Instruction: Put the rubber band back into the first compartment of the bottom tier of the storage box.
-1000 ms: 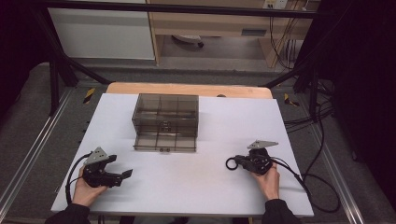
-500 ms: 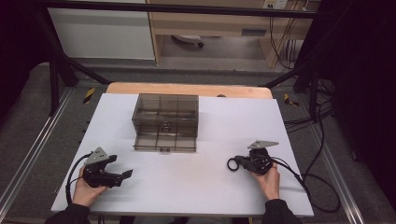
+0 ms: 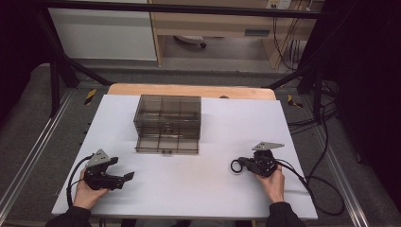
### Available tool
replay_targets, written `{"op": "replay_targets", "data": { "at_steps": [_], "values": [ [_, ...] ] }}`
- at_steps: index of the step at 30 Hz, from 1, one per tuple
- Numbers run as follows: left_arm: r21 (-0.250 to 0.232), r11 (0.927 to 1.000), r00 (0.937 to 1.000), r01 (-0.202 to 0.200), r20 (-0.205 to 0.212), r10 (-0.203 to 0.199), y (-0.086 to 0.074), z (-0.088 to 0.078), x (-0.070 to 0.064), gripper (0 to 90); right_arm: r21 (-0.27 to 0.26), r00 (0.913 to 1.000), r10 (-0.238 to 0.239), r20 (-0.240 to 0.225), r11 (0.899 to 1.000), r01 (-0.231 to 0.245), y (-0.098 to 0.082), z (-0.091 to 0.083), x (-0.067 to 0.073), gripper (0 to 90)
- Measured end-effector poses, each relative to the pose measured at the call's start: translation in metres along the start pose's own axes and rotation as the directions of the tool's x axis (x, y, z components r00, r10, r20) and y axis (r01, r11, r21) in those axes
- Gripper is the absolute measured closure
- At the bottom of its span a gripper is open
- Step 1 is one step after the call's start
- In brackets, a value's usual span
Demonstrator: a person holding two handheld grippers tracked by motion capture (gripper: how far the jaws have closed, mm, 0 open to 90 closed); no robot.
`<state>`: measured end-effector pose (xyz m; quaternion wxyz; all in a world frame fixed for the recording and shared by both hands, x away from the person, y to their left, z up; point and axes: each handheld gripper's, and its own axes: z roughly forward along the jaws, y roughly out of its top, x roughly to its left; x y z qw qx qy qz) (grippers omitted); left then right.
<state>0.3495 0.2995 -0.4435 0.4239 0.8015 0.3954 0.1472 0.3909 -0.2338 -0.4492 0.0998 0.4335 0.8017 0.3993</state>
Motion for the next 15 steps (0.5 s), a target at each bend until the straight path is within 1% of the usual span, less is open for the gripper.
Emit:
{"op": "replay_targets", "data": {
  "at_steps": [8,12,15],
  "values": [
    [0.002,1.0,1.0,-0.001,0.0,0.001,0.0,0.0,0.0,6.5,-0.021,1.0,0.007,-0.005,1.0,-0.007,0.002,-0.008,0.001,86.7],
    [0.002,1.0,1.0,-0.002,0.0,0.002,0.0,0.0,0.0,6.5,-0.037,1.0,0.0,-0.004,0.999,0.0,0.002,-0.011,0.001,86.8],
    [0.001,1.0,1.0,-0.001,0.0,0.001,0.0,0.0,0.0,6.5,-0.043,1.0,0.004,-0.005,0.999,-0.004,0.002,-0.014,0.001,86.8]
  ]
}}
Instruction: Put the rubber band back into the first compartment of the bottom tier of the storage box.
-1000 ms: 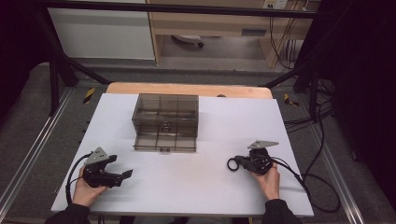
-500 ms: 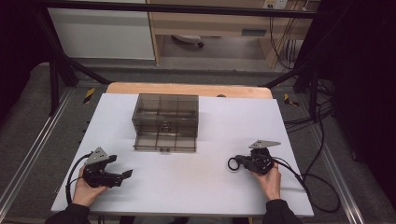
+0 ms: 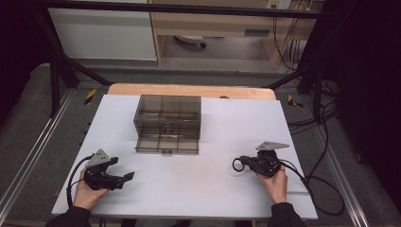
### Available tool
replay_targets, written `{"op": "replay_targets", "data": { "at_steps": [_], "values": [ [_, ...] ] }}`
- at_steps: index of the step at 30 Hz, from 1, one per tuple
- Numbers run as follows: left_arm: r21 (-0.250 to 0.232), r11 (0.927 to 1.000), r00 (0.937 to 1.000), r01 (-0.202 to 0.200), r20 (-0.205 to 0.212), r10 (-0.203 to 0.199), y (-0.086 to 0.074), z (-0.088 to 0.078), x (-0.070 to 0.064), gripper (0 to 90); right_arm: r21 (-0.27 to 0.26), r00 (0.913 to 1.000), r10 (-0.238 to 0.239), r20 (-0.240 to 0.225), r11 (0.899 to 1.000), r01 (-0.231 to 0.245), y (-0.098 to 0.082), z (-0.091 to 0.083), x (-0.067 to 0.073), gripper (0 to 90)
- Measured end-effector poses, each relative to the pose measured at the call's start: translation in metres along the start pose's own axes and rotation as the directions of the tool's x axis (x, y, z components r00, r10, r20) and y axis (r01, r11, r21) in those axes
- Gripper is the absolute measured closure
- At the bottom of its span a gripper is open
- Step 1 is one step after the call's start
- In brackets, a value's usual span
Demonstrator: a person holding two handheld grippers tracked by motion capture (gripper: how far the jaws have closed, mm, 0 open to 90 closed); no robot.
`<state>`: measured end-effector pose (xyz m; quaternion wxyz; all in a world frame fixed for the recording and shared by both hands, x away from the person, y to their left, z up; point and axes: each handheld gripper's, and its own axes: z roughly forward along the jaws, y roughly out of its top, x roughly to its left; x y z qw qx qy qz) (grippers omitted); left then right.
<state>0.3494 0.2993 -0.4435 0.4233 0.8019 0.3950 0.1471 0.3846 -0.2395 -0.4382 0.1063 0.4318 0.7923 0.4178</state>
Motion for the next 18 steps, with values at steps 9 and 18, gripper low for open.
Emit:
{"op": "replay_targets", "data": {
  "at_steps": [9,18],
  "values": [
    [0.001,1.0,1.0,0.0,-0.001,0.0,0.0,0.0,0.0,6.5,-0.015,1.0,-0.01,0.0,1.0,0.01,0.003,-0.004,0.004,86.8],
    [0.001,1.0,1.0,-0.001,0.0,0.001,0.0,0.0,0.0,6.5,-0.025,0.9987,-0.05,-0.01,0.998,0.05,0.01,-0.003,0.015,86.8]
  ]
}}
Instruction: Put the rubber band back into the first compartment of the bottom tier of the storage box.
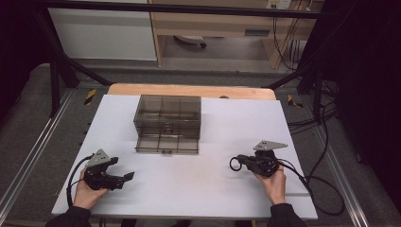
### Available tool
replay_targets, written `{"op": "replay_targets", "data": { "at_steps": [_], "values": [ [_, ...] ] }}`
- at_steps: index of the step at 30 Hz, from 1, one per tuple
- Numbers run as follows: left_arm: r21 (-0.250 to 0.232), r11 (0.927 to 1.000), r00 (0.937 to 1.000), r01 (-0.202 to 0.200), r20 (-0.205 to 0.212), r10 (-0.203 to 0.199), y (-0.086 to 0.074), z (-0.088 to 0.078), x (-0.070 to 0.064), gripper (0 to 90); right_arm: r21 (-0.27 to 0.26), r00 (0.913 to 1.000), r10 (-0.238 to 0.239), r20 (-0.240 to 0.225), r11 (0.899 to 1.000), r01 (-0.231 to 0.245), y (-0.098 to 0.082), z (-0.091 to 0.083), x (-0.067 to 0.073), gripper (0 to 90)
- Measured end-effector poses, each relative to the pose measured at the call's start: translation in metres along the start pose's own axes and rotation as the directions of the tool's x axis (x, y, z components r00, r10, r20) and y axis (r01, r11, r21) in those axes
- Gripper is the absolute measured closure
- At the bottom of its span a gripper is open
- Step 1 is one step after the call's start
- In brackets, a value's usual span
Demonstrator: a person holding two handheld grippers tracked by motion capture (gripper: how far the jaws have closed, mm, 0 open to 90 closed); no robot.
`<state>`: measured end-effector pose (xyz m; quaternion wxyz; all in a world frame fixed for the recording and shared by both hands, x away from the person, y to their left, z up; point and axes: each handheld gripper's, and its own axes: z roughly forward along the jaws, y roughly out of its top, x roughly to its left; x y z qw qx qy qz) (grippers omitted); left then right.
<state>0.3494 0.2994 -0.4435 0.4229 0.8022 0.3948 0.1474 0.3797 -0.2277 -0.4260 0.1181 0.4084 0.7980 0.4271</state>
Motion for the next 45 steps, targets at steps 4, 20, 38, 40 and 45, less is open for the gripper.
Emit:
{"op": "replay_targets", "data": {
  "at_steps": [4,20,38,40,45],
  "values": [
    [0.0,1.0,1.0,-0.001,0.0,0.001,0.0,0.0,0.0,6.5,-0.003,0.9999,-0.012,-0.006,1.0,0.012,0.003,0.0,0.004,86.8],
    [0.002,1.0,1.0,-0.001,-0.005,0.001,0.0,0.0,0.0,6.5,0.0,0.9981,-0.058,-0.02,0.998,0.058,0.016,0.008,0.022,86.8],
    [0.0,1.0,1.0,0.0,-0.005,0.0,0.0,0.0,-0.001,6.5,-0.01,0.9948,-0.091,-0.045,0.996,0.091,0.039,0.03,0.045,87.1],
    [0.002,1.0,1.0,0.0,-0.004,0.0,0.0,0.0,-0.001,6.5,-0.012,0.9941,-0.097,-0.049,0.995,0.096,0.041,0.033,0.048,87.1],
    [0.0,1.0,1.0,0.0,-0.004,0.0,0.0,0.0,-0.001,6.5,-0.011,0.9928,-0.106,-0.056,0.994,0.105,0.046,0.038,0.054,87.2]
  ]
}}
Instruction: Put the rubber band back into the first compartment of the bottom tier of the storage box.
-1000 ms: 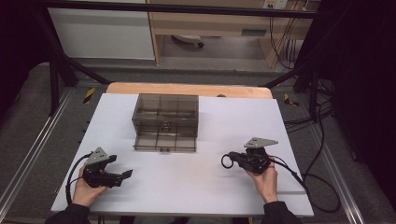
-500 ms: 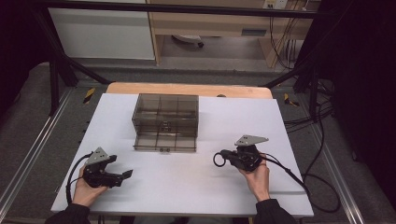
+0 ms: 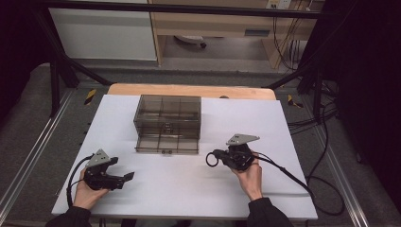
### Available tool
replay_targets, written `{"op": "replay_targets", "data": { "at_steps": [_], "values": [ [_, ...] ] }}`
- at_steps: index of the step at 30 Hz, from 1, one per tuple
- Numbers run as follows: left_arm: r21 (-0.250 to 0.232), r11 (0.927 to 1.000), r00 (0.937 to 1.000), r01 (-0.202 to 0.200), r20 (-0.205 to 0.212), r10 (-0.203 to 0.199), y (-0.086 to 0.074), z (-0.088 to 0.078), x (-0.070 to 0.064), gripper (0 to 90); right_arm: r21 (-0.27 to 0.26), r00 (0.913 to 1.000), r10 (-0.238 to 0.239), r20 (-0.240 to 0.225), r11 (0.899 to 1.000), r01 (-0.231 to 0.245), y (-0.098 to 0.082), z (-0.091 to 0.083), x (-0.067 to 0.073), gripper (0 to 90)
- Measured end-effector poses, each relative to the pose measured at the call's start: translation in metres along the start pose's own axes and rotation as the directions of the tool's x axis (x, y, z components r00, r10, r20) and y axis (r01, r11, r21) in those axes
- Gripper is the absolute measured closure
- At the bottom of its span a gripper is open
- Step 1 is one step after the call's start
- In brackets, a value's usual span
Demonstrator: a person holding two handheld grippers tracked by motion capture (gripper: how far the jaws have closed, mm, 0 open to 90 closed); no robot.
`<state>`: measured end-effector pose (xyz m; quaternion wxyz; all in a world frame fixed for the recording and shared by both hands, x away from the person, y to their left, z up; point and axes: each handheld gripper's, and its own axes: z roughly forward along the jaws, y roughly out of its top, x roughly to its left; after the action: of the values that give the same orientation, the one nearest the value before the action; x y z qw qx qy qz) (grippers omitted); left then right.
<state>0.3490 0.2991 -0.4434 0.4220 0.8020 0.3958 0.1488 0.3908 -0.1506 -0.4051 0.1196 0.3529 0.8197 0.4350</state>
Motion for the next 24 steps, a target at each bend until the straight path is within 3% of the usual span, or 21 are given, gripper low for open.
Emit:
{"op": "replay_targets", "data": {
  "at_steps": [24],
  "values": [
    [0.001,1.0,1.0,0.0,0.0,0.0,0.0,0.0,0.0,6.4,-0.023,0.9992,-0.028,-0.03,0.999,0.027,0.029,0.032,0.025,87.2]
  ]
}}
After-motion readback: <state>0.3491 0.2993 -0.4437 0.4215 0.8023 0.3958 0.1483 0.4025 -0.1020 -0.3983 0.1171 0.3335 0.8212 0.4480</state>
